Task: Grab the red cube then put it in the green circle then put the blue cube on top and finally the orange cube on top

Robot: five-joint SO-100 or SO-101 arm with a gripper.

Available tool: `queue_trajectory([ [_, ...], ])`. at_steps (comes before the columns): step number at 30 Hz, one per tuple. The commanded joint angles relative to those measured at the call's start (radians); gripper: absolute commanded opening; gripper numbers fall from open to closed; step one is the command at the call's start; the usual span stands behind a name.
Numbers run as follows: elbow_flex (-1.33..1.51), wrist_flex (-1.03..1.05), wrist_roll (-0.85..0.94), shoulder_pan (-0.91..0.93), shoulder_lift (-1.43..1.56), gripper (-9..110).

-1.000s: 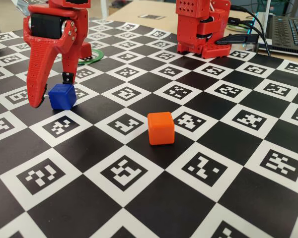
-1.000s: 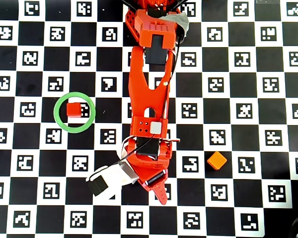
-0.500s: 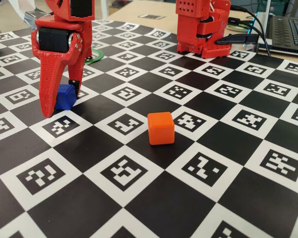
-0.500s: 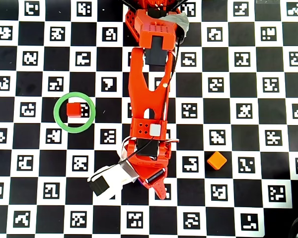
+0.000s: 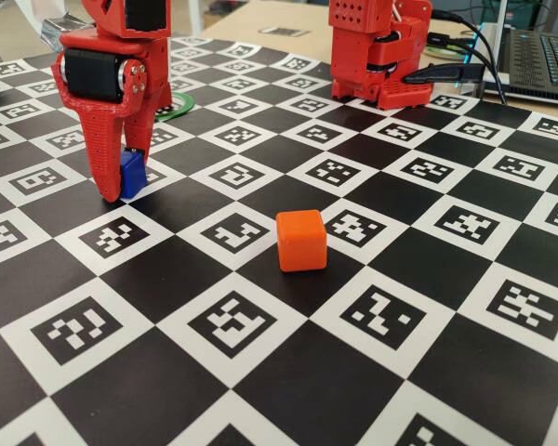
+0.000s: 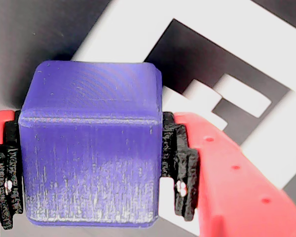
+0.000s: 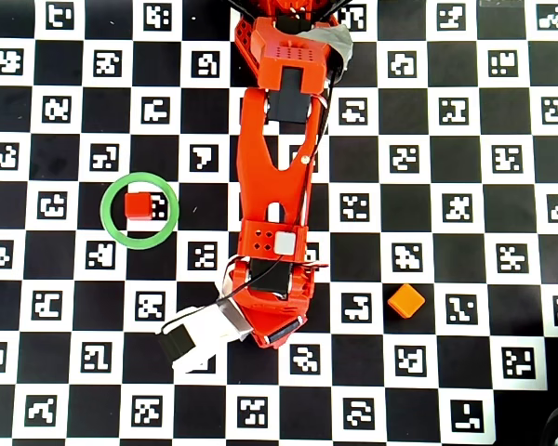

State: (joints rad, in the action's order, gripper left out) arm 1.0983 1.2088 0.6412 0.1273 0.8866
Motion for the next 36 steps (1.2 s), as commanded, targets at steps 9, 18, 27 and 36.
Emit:
queue_trajectory([
  [9, -0.247, 0.373, -0.087, 0.035, 0.344, 3],
  [18, -0.098, 0.462, -0.069, 0.222, 0.580, 3],
  [27, 0.121, 0.393, 0.031, 0.462, 0.672, 3],
  [36, 0.327, 0.253, 0.089, 0.591, 0.727, 3],
])
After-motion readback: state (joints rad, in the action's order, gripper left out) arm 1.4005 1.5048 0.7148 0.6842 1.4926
